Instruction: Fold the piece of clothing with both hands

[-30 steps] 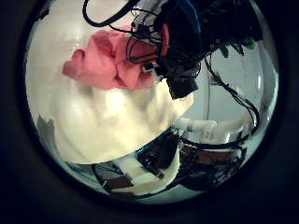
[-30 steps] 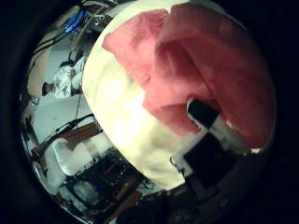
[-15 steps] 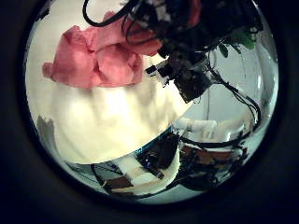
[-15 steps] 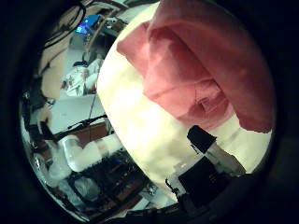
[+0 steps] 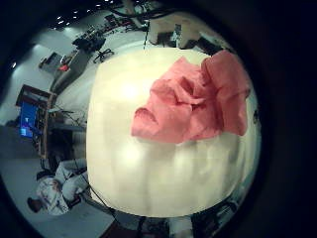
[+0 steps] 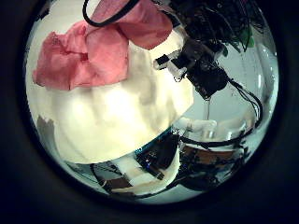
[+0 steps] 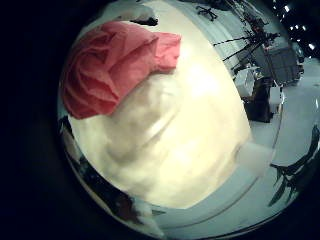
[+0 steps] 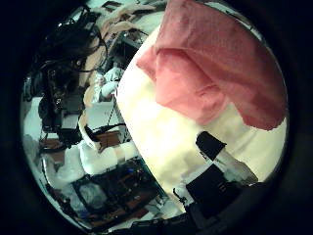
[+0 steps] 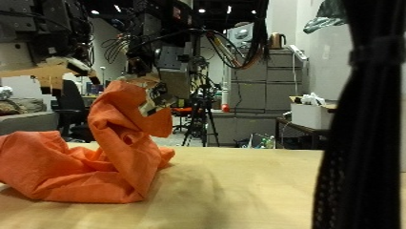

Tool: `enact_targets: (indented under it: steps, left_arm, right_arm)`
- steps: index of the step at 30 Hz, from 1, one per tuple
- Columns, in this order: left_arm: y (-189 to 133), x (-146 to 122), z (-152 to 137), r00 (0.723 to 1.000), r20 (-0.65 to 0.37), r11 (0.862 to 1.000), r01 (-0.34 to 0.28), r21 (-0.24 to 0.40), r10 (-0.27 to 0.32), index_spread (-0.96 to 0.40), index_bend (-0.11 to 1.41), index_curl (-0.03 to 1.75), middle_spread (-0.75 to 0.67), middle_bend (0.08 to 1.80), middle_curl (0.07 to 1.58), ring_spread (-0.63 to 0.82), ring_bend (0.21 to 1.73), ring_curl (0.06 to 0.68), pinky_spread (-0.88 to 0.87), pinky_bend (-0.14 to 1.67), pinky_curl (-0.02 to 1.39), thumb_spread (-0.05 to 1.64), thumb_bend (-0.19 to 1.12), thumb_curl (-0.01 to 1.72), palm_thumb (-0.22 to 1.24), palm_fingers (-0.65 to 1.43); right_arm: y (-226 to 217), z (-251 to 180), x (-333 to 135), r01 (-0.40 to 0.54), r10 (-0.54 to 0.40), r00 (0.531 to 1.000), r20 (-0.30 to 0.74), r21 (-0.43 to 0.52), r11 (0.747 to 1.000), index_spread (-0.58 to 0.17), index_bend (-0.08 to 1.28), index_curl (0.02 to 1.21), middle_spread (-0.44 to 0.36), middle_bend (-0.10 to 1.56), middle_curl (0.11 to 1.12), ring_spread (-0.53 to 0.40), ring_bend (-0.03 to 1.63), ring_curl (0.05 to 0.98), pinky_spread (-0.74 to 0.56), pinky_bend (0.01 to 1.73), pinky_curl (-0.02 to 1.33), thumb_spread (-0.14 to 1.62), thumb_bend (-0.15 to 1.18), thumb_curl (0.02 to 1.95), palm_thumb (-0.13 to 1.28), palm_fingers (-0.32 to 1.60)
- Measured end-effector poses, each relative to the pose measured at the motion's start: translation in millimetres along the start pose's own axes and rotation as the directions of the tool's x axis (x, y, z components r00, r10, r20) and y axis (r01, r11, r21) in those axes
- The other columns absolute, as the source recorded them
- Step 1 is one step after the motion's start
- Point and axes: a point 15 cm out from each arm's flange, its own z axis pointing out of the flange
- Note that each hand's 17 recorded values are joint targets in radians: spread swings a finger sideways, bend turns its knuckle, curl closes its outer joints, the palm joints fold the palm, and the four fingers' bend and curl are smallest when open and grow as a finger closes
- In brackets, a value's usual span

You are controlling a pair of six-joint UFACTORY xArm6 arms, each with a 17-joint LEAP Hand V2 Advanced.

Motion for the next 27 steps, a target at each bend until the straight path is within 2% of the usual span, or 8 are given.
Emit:
enact_targets:
  steps: [11, 14, 17, 19, 27]
  left_arm:
    - [1, 21, 4, 1.0, -0.01, 1.0, -0.002, 0.021, 0.003, 0.03, 0.15, 0.29, 0.32, 0.18, 0.29, 0.56, 0.41, 0.228, 0.55, 0.23, 0.33, 0.89, -0.03, 0.31, 0.05, -0.03]
    - [-11, 22, 3, 1.0, -0.001, 0.997, 0.013, 0.077, -0.013, 0.03, 0.15, 0.28, 0.34, 0.19, 0.29, 0.56, 0.41, 0.229, 0.55, 0.23, 0.33, 0.9, -0.03, 0.31, 0.05, -0.02]
    - [-25, 23, 0, 0.999, 0.001, 0.989, 0.052, 0.141, -0.052, 0.04, 0.15, 0.28, 0.34, 0.19, 0.29, 0.56, 0.42, 0.23, 0.55, 0.23, 0.33, 0.9, -0.03, 0.31, 0.06, -0.02]
    - [-32, 25, 2, 0.997, 0.001, 0.984, 0.074, 0.162, -0.075, 0.04, 0.15, 0.28, 0.34, 0.19, 0.29, 0.55, 0.42, 0.23, 0.55, 0.24, 0.33, 0.9, -0.02, 0.31, 0.07, -0.01]
    - [-37, 10, 31, 0.993, 0.029, 0.988, 0.11, 0.103, -0.114, 0.05, 0.16, 0.29, 0.34, 0.19, 0.3, 0.55, 0.42, 0.23, 0.55, 0.24, 0.33, 0.91, -0.03, 0.31, 0.09, 0.0]
  right_arm:
    - [-3, -4, -1, 0.006, -0.006, 1.0, -0.002, 0.016, 1.0, -0.449, 0.12, 0.16, -0.022, 0.17, 0.26, 0.129, 0.52, 0.265, 0.27, 0.67, 0.29, 0.85, -0.02, 0.62, 0.92, -0.08]
    - [-3, -4, -1, 0.006, -0.006, 1.0, -0.002, 0.016, 1.0, -0.44, 0.12, 0.16, -0.024, 0.17, 0.26, 0.12, 0.53, 0.266, 0.26, 0.66, 0.29, 0.85, -0.02, 0.62, 0.93, -0.08]
    - [-1, -4, -2, 0.008, -0.008, 1.0, 0.004, 0.011, 1.0, -0.438, 0.13, 0.16, -0.024, 0.17, 0.26, 0.116, 0.53, 0.266, 0.26, 0.66, 0.29, 0.85, -0.02, 0.63, 0.94, -0.07]
    - [-1, -3, -4, 0.01, -0.01, 1.0, 0.008, 0.008, 1.0, -0.434, 0.13, 0.16, -0.031, 0.17, 0.26, 0.113, 0.54, 0.267, 0.26, 0.66, 0.29, 0.85, -0.02, 0.63, 0.94, -0.07]
    - [0, -12, -4, 0.009, -0.01, 1.0, 0.006, 0.022, 1.0, -0.429, 0.13, 0.16, -0.037, 0.17, 0.26, 0.095, 0.54, 0.265, 0.26, 0.66, 0.29, 0.85, -0.02, 0.64, 0.94, -0.06]
